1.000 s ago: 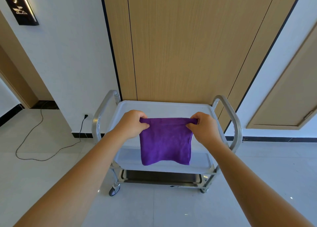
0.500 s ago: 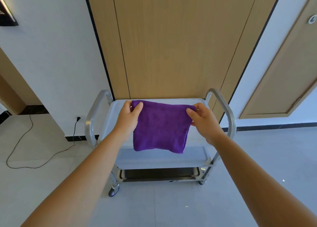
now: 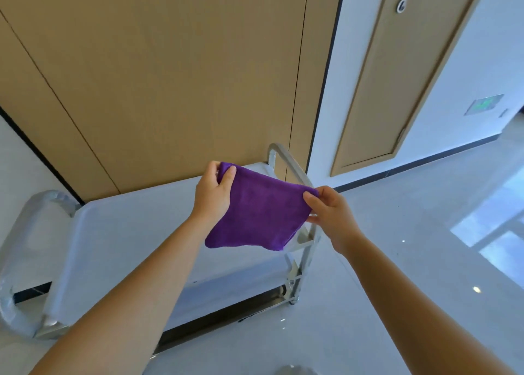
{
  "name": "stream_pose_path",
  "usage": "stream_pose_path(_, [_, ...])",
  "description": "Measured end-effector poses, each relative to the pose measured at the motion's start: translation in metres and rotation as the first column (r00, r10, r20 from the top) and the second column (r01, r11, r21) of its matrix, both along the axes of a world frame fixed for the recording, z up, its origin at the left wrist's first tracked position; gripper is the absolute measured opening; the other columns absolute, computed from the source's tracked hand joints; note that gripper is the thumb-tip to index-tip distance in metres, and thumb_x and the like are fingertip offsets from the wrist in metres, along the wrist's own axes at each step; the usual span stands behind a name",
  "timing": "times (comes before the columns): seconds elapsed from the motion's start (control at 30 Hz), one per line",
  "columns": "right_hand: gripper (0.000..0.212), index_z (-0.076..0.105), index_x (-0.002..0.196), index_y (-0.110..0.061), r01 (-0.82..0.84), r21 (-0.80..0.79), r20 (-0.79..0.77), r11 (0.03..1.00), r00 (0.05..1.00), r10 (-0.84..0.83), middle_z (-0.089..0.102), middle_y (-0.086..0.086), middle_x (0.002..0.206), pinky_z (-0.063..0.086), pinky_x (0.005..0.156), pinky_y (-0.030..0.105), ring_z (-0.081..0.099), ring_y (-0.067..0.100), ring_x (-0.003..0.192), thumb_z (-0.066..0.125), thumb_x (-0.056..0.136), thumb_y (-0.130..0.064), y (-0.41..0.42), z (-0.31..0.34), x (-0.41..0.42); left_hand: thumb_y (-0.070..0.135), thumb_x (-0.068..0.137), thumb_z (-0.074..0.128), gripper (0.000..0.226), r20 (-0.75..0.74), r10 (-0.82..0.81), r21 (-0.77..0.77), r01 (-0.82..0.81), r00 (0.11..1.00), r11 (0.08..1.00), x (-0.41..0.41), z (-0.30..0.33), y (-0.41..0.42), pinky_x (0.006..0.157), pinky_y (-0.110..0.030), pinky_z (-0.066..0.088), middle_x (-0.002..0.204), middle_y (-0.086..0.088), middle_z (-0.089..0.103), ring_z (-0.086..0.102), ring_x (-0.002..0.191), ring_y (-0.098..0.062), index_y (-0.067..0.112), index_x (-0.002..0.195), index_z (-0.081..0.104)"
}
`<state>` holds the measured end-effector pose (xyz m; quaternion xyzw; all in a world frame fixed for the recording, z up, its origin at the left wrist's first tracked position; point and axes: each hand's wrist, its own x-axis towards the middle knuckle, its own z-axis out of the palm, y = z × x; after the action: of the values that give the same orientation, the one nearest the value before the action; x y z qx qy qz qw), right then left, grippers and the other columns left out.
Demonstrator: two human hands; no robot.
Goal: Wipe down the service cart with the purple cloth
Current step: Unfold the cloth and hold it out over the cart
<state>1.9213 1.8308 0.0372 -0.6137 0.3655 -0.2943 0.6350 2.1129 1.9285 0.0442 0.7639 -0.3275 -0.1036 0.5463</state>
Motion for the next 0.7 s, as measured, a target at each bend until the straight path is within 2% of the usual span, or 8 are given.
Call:
stream_pose_path(0.13, [0.007, 0.057, 0.094, -0.008, 0.04, 0.111, -0.039, 0.993, 0.999, -0.036, 0.063, 0.008, 0.09, 0.057, 0.071, 0.028, 0.064, 0.02, 0.086, 0.053, 0.094, -0.014, -0.053, -0.017, -0.001, 0.032, 0.095, 0.049, 0.02, 0.006, -0.08, 0.068, 0.08, 0.997, 0.995, 0.01, -0.008, -0.076, 0.066, -0.026, 0.039, 0.079, 0.004, 0.054, 0.05, 0.074, -0.013, 0.013, 0.09, 0.053])
stream_pose_path(0.3, [0.011, 0.056, 0.091, -0.005, 0.137, 0.227, -0.083, 0.964, 0.989, -0.121, 0.063, 0.012, 0.091, 0.057, 0.069, 0.029, 0.064, 0.022, 0.084, 0.053, 0.094, -0.015, -0.117, -0.034, 0.011, 0.033, 0.093, 0.052, 0.02, -0.015, -0.15, 0.136, 0.151, 0.989, 0.979, 0.028, -0.019, -0.162, 0.068, -0.027, 0.042, 0.086, 0.0, 0.06, 0.055, 0.08, -0.018, 0.013, 0.092, 0.055])
stream_pose_path(0.57, [0.009, 0.056, 0.093, -0.004, 0.329, 0.446, -0.129, 0.833, 0.944, -0.304, 0.063, 0.016, 0.101, 0.056, 0.063, 0.029, 0.064, 0.027, 0.088, 0.052, 0.094, -0.012, -0.208, -0.062, 0.041, 0.033, 0.093, 0.052, 0.018, -0.065, -0.29, 0.293, 0.296, 0.955, 0.909, 0.062, -0.048, -0.292, 0.07, -0.028, 0.04, 0.081, 0.006, 0.058, 0.054, 0.078, -0.016, 0.016, 0.09, 0.057])
stream_pose_path(0.7, [0.009, 0.056, 0.09, -0.004, 0.4, 0.525, -0.176, 0.751, 0.914, -0.365, 0.064, 0.014, 0.093, 0.054, 0.066, 0.03, 0.064, 0.024, 0.081, 0.052, 0.094, -0.012, -0.232, -0.083, 0.052, 0.032, 0.092, 0.055, 0.019, -0.04, -0.395, 0.404, 0.377, 0.918, 0.834, 0.077, -0.069, -0.349, 0.064, -0.028, 0.039, 0.077, 0.007, 0.057, 0.054, 0.076, -0.018, 0.014, 0.087, 0.058])
